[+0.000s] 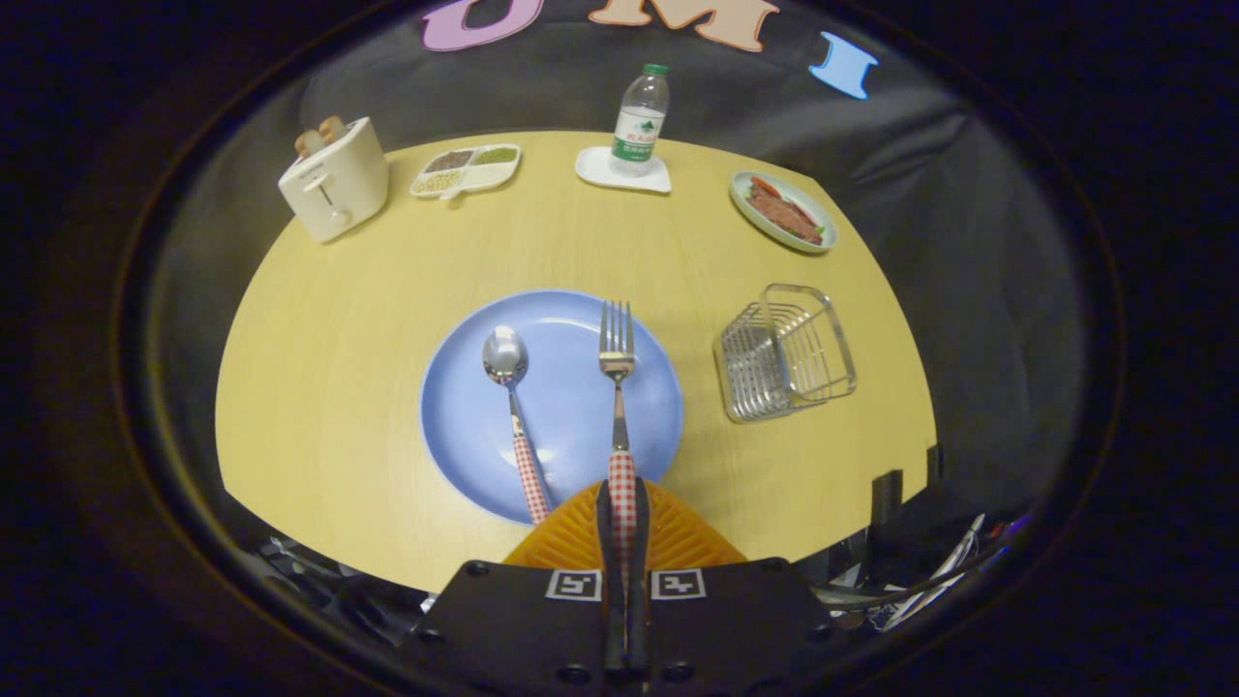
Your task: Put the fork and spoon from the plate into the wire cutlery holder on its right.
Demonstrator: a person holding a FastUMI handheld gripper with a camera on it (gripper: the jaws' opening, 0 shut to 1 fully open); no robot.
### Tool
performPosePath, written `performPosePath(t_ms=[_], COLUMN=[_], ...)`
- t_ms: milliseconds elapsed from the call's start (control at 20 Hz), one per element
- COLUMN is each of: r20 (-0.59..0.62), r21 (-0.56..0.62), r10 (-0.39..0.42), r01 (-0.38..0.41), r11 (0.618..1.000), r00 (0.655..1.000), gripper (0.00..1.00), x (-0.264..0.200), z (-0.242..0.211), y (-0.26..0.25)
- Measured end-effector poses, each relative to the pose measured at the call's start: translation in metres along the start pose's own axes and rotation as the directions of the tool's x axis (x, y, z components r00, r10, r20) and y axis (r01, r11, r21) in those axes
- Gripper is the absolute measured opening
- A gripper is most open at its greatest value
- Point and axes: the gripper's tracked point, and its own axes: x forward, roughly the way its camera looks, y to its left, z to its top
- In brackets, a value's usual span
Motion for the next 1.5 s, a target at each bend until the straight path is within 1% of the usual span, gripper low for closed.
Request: performPosePath(t_ms=[200, 250, 350, 550, 650, 850, 1000, 1150, 1350, 1500], r20=[-0.113, -0.155, -0.243, -0.355, -0.389, -0.452, -0.523, -0.578, -0.627, -0.651], r21=[0.105, 0.132, 0.190, 0.322, 0.352, 0.358, 0.317, 0.296, 0.270, 0.251], r10=[-0.007, -0.007, 0.023, 0.106, 0.117, 0.096, 0.087, 0.136, 0.162, 0.178], r01=[0.019, 0.027, 0.024, 0.015, 0.030, 0.082, 0.099, 0.052, 0.017, -0.012], r11=[0.994, 0.991, 0.981, 0.947, 0.936, 0.930, 0.943, 0.954, 0.963, 0.968], r00=[0.994, 0.988, 0.970, 0.929, 0.914, 0.887, 0.848, 0.804, 0.762, 0.738], gripper=[0.05, 0.05, 0.05, 0.04, 0.04, 0.04, 0.04, 0.04, 0.05, 0.05], x=[-0.045, -0.053, -0.065, -0.067, -0.061, -0.042, -0.025, -0.005, 0.025, 0.046], z=[0.009, 0.010, 0.011, 0.022, 0.027, 0.037, 0.033, 0.035, 0.045, 0.054], y=[-0.014, -0.020, -0.027, -0.044, -0.058, -0.098, -0.120, -0.120, -0.123, -0.121])
